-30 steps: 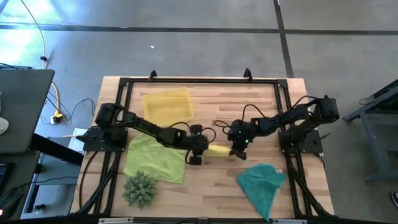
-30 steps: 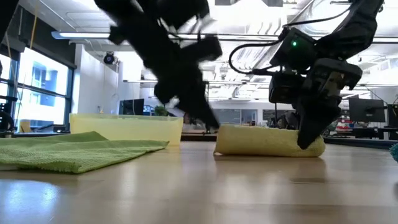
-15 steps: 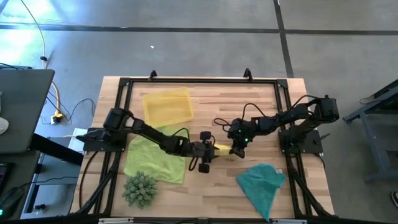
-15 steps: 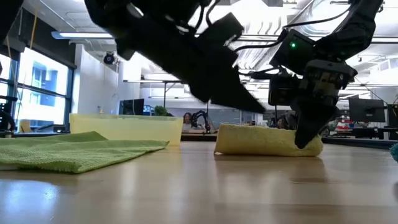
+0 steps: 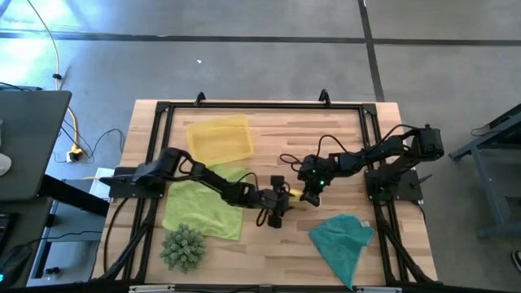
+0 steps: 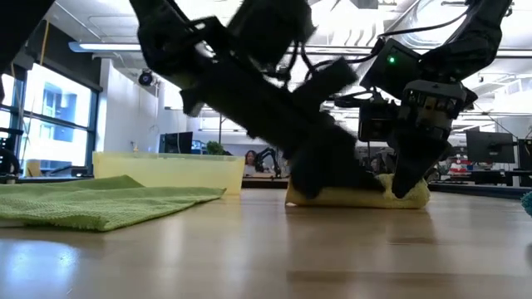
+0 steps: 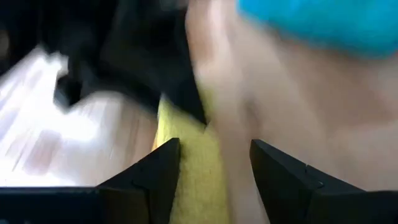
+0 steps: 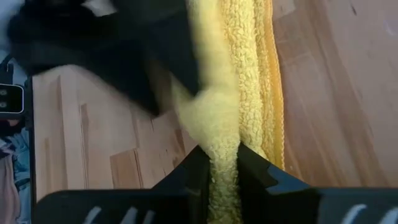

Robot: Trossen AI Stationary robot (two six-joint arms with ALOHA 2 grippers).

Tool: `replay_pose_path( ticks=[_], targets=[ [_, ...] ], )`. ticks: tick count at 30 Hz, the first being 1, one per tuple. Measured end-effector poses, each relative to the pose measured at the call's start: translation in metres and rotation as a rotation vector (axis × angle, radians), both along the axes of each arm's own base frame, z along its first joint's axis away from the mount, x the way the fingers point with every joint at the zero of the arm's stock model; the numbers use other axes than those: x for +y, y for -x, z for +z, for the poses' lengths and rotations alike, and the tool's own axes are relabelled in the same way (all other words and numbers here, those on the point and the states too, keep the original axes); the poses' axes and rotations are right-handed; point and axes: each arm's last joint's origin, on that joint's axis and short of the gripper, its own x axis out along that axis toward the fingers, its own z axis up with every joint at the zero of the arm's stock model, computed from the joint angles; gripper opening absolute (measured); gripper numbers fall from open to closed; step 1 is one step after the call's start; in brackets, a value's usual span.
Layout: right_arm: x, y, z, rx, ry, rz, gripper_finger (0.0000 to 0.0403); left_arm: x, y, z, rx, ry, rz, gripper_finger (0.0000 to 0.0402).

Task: Roll microfiber towels into tight, uniform cylinder then place into a basket
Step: Put the yellow microfiber towel into the yellow bin

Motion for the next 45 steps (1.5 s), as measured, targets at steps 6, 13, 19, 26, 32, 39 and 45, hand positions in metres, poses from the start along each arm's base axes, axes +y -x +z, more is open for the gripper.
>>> replay_pose_path(
  ticks=[6,13,19,26,32,39,45],
  targets=[
    [0.000,0.000,0.000,-0.002,0.007,-0.005,0.0039,0.012,-0.003,-0.007,0.106,-0.013,0.067,0.0188],
    [0.000,-0.001,0.002,-0.043,0.048,0.062,0.0058,0.021,-0.001,-0.009,0.113,0.164,0.132,0.0161],
    [-0.005,0.004,0.017,-0.089,0.093,0.107,0.0124,0.025,0.002,-0.013,0.152,0.241,0.171,0.0093],
    [-0.017,0.017,0.046,-0.060,0.203,0.128,0.0153,0.027,0.003,-0.009,0.131,0.287,0.211,0.0026],
    [-0.019,0.032,0.065,-0.064,0.336,0.084,0.0154,0.038,0.009,0.014,0.137,0.291,0.216,0.0025],
    [-0.021,0.036,0.076,-0.100,0.441,0.014,0.0154,0.069,0.020,0.074,0.075,0.243,0.238,0.0025],
    [-0.022,0.037,0.077,-0.089,0.472,-0.006,0.0154,0.099,0.051,0.125,0.124,0.131,0.284,0.0024]
  ],
)
